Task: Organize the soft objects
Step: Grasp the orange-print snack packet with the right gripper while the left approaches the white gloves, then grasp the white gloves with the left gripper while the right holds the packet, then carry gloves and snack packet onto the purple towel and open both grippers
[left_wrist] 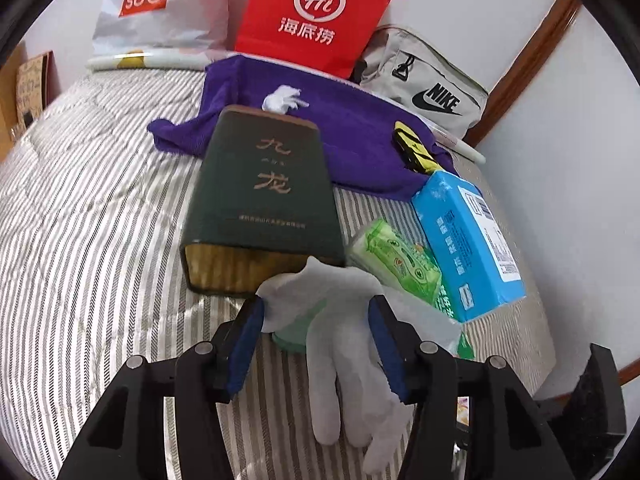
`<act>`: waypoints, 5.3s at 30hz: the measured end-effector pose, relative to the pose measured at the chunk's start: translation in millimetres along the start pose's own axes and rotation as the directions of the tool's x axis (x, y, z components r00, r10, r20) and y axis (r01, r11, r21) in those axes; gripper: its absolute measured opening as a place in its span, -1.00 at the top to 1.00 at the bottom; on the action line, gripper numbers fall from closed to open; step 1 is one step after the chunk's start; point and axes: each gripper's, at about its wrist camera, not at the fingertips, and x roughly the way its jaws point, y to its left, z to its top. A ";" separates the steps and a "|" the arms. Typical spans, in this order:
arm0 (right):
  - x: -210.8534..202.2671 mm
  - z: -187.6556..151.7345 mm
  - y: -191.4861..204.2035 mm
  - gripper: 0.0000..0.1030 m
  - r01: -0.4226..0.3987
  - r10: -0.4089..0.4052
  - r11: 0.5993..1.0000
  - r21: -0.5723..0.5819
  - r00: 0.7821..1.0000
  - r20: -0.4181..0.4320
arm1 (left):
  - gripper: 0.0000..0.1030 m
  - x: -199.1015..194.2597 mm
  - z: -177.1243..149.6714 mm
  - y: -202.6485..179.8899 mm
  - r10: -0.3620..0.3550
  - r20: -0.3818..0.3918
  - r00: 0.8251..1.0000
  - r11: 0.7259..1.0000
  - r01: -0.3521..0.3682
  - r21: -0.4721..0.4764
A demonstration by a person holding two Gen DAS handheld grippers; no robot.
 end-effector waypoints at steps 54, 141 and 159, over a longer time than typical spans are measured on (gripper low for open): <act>-37.8 -3.4 -61.7 0.87 0.141 -0.148 0.980 0.138 0.988 0.042 | 0.78 -41.1 -27.1 17.0 0.022 0.056 0.998 0.996 -0.027 0.090; 116.4 263.6 -149.3 0.86 0.041 -0.037 0.999 0.030 0.989 -0.144 | 0.77 102.1 197.4 5.4 0.056 -0.039 0.998 0.998 -0.057 -0.013; 95.7 263.4 -146.4 0.30 0.064 -0.064 0.998 -0.001 0.993 -0.102 | 0.10 98.3 189.4 -4.4 0.150 -0.071 0.986 0.989 -0.148 0.028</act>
